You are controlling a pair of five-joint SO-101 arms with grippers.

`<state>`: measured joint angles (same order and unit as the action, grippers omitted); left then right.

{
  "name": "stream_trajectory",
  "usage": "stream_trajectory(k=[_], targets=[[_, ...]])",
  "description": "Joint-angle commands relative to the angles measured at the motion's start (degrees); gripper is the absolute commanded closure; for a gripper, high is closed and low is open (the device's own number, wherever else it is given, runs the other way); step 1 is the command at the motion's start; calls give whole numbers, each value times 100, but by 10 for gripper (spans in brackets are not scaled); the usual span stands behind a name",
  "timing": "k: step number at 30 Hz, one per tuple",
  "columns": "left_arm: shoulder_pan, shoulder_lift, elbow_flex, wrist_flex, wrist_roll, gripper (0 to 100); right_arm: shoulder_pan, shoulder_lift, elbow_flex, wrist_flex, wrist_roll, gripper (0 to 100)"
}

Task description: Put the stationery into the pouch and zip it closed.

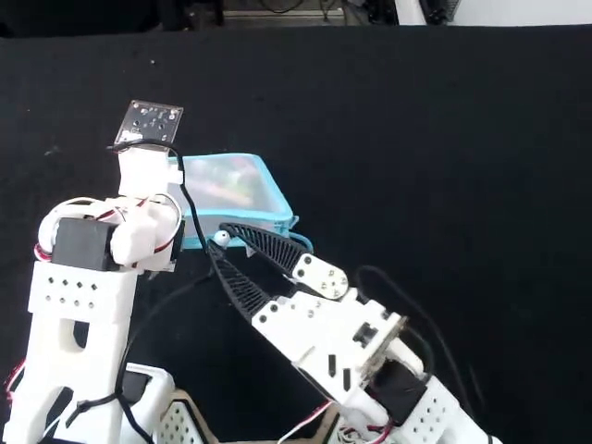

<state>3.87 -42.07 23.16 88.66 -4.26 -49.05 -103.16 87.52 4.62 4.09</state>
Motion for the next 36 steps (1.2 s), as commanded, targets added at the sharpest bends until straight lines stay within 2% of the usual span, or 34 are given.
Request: stream_trajectory(k=[1, 12, 18, 33, 36], targets=[[66, 0, -4, 18, 18, 970, -18, -804, -699, 220, 26, 988], [66, 0, -4, 18, 18, 970, -9, -804, -1182, 325, 26, 988], [101, 9, 4, 26, 35, 970, 352, -804, -1270, 316, -18, 988], [75, 9, 4, 26, 35, 970, 387, -804, -171, 369, 18, 987], [75, 9, 4, 26, 35, 970, 387, -813, -251, 791, -18, 986]])
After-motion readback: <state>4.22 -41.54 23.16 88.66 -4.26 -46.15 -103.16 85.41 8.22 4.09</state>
